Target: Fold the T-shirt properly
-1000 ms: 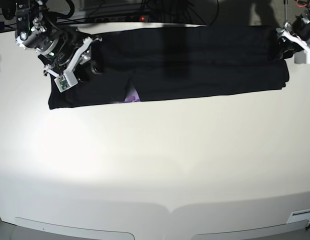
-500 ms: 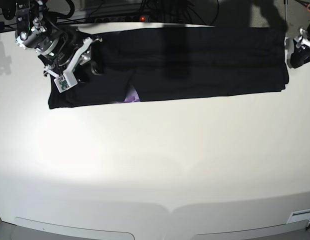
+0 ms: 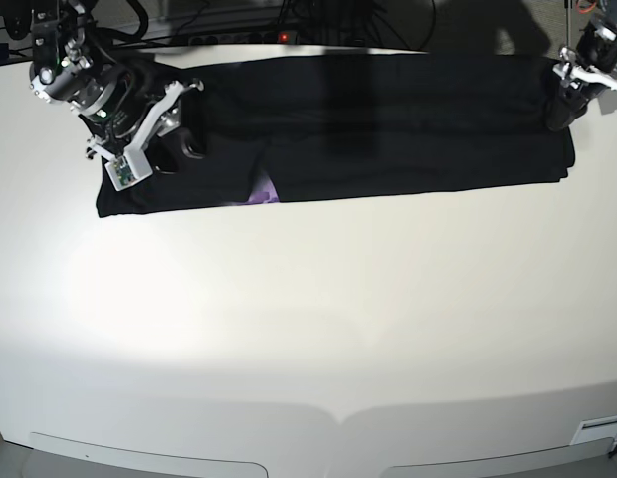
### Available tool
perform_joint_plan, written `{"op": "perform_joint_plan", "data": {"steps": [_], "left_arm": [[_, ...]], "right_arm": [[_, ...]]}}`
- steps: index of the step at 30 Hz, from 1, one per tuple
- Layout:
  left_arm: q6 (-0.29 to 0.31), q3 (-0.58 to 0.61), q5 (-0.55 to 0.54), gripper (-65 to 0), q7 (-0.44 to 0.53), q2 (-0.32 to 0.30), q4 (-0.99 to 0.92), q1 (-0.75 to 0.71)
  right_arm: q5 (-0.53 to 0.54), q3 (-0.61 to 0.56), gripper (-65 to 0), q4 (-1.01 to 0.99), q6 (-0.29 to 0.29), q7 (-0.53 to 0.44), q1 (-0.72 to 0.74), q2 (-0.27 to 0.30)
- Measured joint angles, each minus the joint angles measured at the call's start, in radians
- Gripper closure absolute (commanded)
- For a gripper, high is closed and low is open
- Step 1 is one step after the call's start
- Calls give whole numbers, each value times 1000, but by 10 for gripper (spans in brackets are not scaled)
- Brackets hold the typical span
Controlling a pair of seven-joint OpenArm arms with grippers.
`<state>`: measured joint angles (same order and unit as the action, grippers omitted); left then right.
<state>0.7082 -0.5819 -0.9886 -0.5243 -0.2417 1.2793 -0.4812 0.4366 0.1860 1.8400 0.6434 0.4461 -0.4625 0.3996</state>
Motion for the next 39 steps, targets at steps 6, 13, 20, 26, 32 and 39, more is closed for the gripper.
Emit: {"op": "perform_joint_plan", "data": {"steps": [6, 13, 20, 26, 32, 39], "left_arm": [[5, 0, 1, -319, -2, 42, -1, 37], [-2, 1, 28, -181, -8, 70, -2, 75], [-19, 7, 61, 0, 108, 76, -8, 71], [-21, 7, 69, 0, 133, 47, -10, 71], [-24, 6, 149, 0, 198, -67, -10, 71], [-24, 5, -130, 0, -43, -79, 19, 68]], "right_arm": [[0, 0, -285, 0, 0, 3, -1, 2], [0, 0, -285, 0, 0, 16, -1, 2], [0, 0, -284, 0, 0, 23, -1, 2], [0, 0, -284, 0, 28, -13, -1, 2], [2, -2, -284, 0, 39, -35, -1, 2], [3, -3, -284, 0, 39, -38, -1, -13]]}}
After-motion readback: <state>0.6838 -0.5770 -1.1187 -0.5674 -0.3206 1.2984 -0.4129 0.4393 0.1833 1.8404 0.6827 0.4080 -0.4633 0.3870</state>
